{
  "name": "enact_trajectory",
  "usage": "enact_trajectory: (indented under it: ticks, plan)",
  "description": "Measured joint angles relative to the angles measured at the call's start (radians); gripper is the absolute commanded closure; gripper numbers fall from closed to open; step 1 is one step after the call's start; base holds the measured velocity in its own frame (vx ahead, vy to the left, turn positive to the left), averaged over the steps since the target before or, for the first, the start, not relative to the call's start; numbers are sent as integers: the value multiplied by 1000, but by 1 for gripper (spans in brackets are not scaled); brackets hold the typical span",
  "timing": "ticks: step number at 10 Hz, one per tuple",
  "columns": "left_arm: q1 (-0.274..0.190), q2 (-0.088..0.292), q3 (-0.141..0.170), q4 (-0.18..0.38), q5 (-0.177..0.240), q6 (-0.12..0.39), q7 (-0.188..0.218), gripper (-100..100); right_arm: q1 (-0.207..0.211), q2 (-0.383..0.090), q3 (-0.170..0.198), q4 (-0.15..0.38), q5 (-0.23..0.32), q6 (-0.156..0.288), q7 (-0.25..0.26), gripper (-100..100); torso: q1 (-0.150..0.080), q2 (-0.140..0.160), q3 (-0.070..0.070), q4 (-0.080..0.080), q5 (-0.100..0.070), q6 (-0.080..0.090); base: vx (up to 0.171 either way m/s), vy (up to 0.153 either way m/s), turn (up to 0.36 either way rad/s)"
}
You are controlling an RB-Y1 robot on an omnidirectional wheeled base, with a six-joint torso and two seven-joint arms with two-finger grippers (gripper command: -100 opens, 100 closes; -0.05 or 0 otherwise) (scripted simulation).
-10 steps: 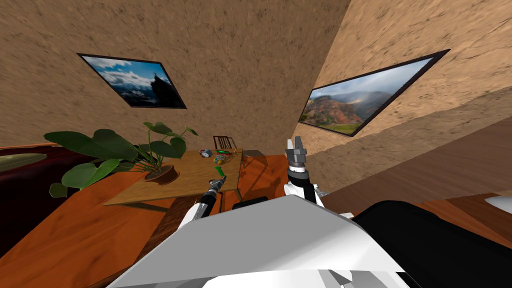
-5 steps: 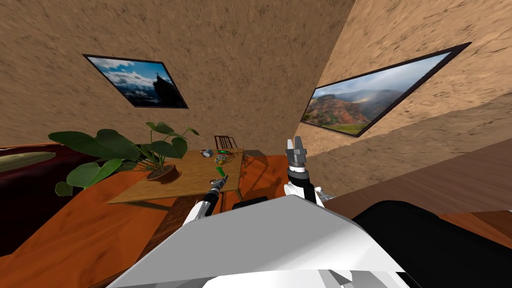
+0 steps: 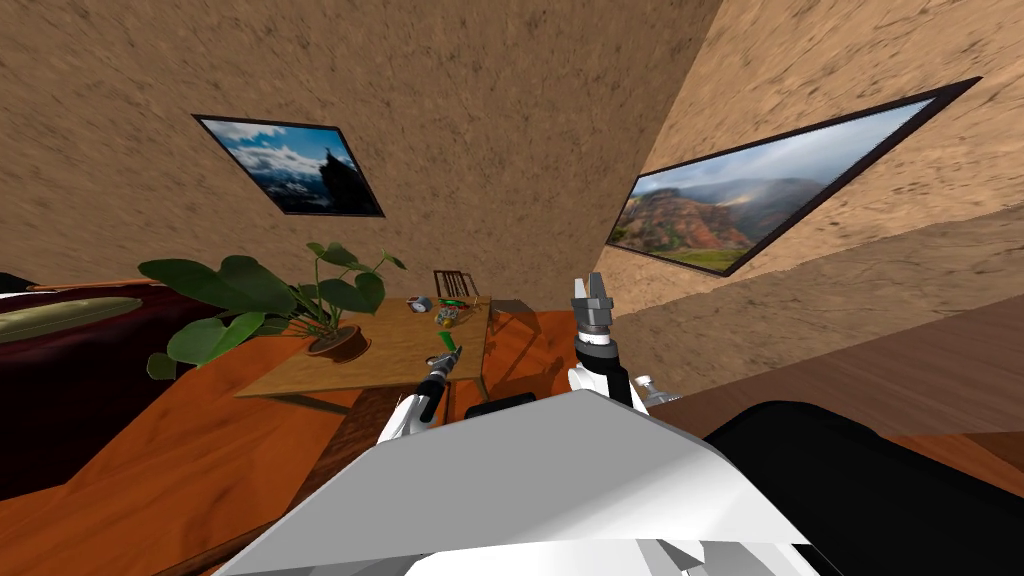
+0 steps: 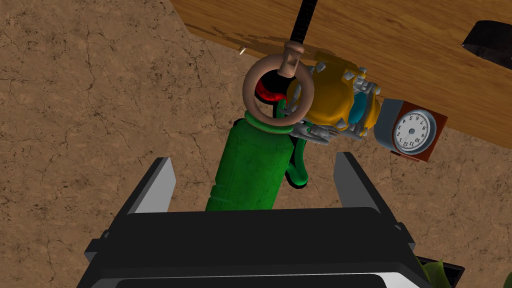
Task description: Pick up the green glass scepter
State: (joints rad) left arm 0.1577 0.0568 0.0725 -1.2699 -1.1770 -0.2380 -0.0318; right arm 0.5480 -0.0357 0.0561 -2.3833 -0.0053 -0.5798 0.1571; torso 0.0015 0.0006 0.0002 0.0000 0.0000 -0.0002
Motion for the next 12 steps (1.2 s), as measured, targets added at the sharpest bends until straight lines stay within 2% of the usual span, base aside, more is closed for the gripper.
enact_trajectory:
  ticks: [2,3,4,5,8,12]
  plan:
    - [-21,-14,-15,25,54,9,-69,-100,0,0,0,0,0,0,0,0,1,0,0,0,0,0,-2,38,63]
    - [-32,-4,-47,27,82,31,-86,-100,0,0,0,0,0,0,0,0,1,0,0,0,0,0,-1,36,36]
    - [-40,-9,-52,37,110,39,-113,-100,0,0,0,0,0,0,0,0,1,0,0,0,0,0,2,42,91]
    - [-52,-9,-77,45,140,54,-134,-100,0,0,0,0,0,0,0,0,1,0,0,0,0,0,-1,36,35]
    - [-77,-28,-89,78,209,64,-220,-100,0,0,0,0,0,0,0,0,1,0,0,0,0,0,1,28,34]
    - [-117,-37,-145,115,319,106,-334,-100,0,0,0,0,0,0,0,0,1,0,0,0,0,0,-2,38,62]
